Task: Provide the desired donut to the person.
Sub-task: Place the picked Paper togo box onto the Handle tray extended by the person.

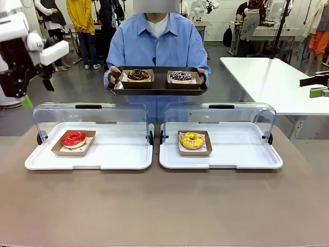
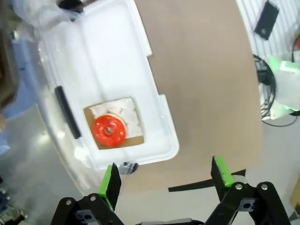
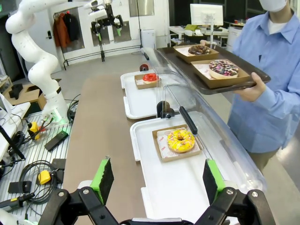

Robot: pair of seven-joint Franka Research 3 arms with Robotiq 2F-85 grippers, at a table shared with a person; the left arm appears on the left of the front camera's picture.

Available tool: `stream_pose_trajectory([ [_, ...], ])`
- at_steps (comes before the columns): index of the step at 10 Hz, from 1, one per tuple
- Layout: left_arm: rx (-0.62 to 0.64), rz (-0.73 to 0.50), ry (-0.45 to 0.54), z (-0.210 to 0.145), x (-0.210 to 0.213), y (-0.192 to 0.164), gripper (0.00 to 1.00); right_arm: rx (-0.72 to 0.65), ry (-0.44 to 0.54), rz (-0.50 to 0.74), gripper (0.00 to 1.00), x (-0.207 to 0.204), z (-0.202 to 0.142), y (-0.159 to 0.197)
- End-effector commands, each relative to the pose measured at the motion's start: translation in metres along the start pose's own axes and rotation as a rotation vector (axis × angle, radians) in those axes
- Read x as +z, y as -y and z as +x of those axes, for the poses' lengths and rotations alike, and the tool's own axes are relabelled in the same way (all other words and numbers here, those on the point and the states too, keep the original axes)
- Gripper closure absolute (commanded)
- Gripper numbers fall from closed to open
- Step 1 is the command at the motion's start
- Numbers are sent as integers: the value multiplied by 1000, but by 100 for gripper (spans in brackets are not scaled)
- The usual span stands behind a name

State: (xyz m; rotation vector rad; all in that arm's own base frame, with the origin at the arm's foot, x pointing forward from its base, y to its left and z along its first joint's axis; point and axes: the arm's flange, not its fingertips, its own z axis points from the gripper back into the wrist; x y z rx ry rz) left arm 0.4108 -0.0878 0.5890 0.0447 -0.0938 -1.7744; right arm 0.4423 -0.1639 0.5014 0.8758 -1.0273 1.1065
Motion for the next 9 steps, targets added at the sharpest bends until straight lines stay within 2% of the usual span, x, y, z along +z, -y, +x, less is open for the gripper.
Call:
stream_pose_trajectory([
  [1,33,-13,-26,-8,-19,-1,0,1,0,-6,0,-1,0,-1],
  [4,44,-19,-40,-10,-32,-3,0,1,0,-6,0,-1,0,-1],
  [9,27,-44,-16,-13,-29,-2,0,1,0,-6,0,-1,0,-1],
])
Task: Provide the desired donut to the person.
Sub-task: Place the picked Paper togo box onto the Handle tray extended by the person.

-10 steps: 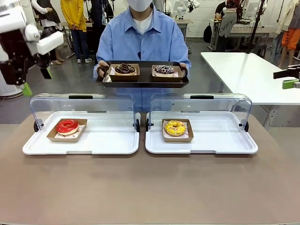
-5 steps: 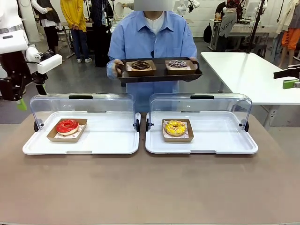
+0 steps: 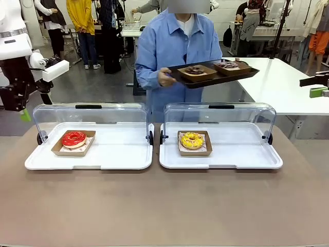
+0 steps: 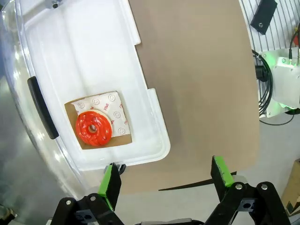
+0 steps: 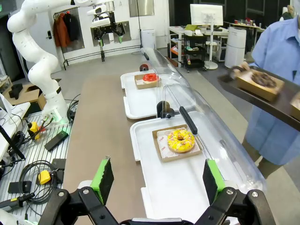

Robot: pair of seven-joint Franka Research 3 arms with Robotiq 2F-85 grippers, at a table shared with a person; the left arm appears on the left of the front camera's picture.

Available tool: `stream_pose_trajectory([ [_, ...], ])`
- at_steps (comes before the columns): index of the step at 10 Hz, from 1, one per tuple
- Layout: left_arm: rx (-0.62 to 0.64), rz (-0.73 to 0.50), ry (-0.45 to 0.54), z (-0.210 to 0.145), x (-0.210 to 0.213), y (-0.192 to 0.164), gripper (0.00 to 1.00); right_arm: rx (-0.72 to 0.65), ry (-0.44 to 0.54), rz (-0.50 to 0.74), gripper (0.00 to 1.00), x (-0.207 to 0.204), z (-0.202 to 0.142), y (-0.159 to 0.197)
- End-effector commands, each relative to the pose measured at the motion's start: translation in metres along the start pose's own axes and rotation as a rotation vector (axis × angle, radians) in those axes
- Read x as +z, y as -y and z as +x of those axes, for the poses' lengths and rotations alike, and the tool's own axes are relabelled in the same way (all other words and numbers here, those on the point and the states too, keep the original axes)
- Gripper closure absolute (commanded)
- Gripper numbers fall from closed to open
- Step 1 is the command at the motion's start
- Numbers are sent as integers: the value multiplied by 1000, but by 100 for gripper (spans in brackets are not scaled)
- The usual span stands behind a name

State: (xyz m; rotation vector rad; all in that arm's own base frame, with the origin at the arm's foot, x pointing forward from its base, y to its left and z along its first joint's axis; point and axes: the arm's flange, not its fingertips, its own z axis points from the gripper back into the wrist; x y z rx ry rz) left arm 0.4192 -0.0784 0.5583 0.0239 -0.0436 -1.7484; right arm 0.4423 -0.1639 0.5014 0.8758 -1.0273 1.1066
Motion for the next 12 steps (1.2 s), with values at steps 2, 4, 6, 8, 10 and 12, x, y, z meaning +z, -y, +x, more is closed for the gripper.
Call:
stream_pose_trajectory([
  [2,0,1,-1,-2,2,2,0,1,0,-6,0,-1,0,-1],
  [4,0,0,0,0,0,0,0,1,0,-6,0,-1,0,-1],
  [6,137,72,392,-50,-5,5,0,1,0,-6,0,-1,0,-1],
  [8,213,206,653,-94,-22,8,0,1,0,-6,0,-1,0,-1],
  [10,161,372,782,-127,-38,23,0,1,0,-6,0,-1,0,-1],
  [12,248,430,891,-165,-54,39,0,1,0,-6,0,-1,0,-1],
])
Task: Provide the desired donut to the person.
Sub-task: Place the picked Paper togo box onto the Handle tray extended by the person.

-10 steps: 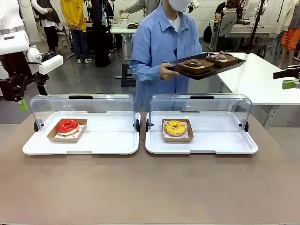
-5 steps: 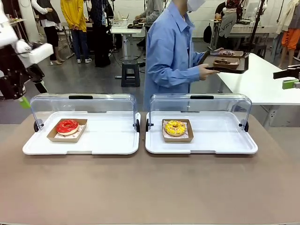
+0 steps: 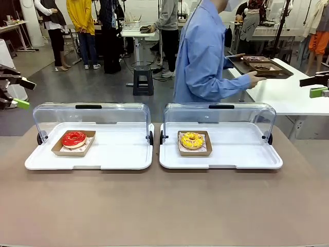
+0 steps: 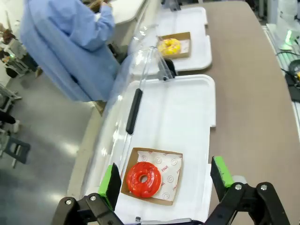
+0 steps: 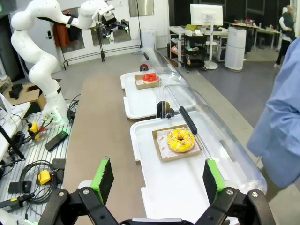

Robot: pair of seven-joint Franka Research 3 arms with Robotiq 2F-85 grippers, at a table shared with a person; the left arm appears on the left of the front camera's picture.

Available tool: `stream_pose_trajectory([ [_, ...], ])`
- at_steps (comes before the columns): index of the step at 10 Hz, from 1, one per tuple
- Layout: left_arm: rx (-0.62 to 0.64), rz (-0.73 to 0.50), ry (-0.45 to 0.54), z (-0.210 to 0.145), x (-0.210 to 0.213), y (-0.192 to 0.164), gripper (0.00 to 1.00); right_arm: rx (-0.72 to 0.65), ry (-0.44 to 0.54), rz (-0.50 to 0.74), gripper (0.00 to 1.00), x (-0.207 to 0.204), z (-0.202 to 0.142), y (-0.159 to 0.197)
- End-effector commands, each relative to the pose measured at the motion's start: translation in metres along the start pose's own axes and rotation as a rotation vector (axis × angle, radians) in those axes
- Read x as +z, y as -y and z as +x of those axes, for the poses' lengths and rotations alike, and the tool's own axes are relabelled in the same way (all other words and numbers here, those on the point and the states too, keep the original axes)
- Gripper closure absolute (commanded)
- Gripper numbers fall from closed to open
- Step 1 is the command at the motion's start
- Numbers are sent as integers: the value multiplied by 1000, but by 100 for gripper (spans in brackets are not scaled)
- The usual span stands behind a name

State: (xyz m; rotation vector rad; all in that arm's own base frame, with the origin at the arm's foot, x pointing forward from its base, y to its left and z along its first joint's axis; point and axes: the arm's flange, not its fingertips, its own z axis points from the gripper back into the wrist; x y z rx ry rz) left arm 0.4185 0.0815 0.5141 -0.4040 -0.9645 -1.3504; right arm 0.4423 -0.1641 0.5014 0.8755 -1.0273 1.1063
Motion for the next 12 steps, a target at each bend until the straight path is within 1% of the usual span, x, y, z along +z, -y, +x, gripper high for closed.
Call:
stream_pose_trajectory([
  [1,50,39,82,-34,17,15,0,1,0,-6,0,-1,0,-1],
  [2,127,45,153,-51,31,9,0,1,0,-6,0,-1,0,-1],
  [3,166,66,184,-65,43,3,0,1,0,-6,0,-1,0,-1],
  [4,188,87,209,-73,56,9,0,1,0,-6,0,-1,0,-1],
  [5,201,95,255,-80,66,14,0,1,0,-6,0,-1,0,-1],
  [7,200,30,310,-89,65,4,0,1,0,-6,0,-1,0,-1],
  [9,191,-30,331,-93,61,9,0,1,0,-6,0,-1,0,-1],
  [10,188,-39,342,-95,59,3,0,1,0,-6,0,-1,0,-1],
  [12,173,-51,344,-93,58,8,0,1,0,-6,0,-1,0,-1],
])
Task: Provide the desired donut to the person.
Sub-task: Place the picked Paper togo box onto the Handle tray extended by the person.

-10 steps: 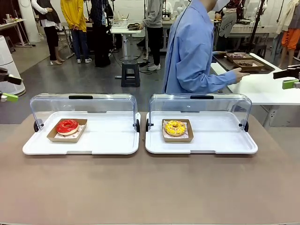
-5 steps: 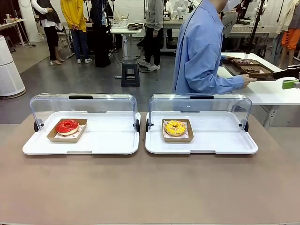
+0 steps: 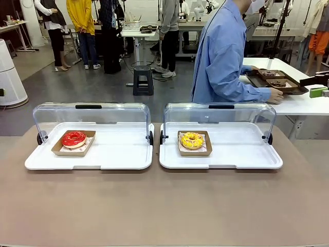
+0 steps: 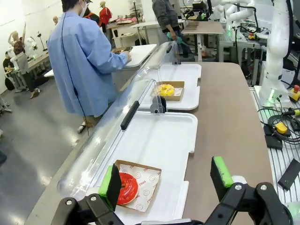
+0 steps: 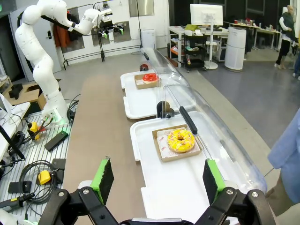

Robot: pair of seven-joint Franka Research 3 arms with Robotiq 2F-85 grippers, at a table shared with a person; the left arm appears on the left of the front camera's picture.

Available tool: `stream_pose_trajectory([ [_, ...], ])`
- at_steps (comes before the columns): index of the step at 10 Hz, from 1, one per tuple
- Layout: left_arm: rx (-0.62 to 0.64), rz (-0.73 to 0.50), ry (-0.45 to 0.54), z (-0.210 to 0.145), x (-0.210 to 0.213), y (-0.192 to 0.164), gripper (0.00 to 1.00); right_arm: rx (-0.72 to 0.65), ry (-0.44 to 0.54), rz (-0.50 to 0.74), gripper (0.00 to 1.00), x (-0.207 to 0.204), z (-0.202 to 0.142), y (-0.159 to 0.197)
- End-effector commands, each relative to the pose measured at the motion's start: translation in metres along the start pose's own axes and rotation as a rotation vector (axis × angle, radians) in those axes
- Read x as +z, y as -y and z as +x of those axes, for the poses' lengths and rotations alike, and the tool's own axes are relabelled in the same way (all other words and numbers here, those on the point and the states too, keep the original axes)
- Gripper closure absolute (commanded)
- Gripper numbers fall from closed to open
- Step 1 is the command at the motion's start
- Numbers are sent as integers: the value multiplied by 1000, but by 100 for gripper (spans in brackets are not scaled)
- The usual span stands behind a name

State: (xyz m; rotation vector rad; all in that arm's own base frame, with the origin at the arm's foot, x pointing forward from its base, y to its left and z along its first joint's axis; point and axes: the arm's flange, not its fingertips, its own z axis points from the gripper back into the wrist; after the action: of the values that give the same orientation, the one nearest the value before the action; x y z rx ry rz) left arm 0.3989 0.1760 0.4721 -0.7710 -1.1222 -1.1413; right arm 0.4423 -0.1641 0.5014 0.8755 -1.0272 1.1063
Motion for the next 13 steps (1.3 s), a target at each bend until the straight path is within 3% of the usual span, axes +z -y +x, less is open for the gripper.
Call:
stream_pose_trajectory([
  [1,-36,-4,6,-1,6,1,0,1,0,-6,0,-1,0,-1],
  [13,-7,-8,3,2,2,0,0,1,0,-6,0,-1,0,-1],
])
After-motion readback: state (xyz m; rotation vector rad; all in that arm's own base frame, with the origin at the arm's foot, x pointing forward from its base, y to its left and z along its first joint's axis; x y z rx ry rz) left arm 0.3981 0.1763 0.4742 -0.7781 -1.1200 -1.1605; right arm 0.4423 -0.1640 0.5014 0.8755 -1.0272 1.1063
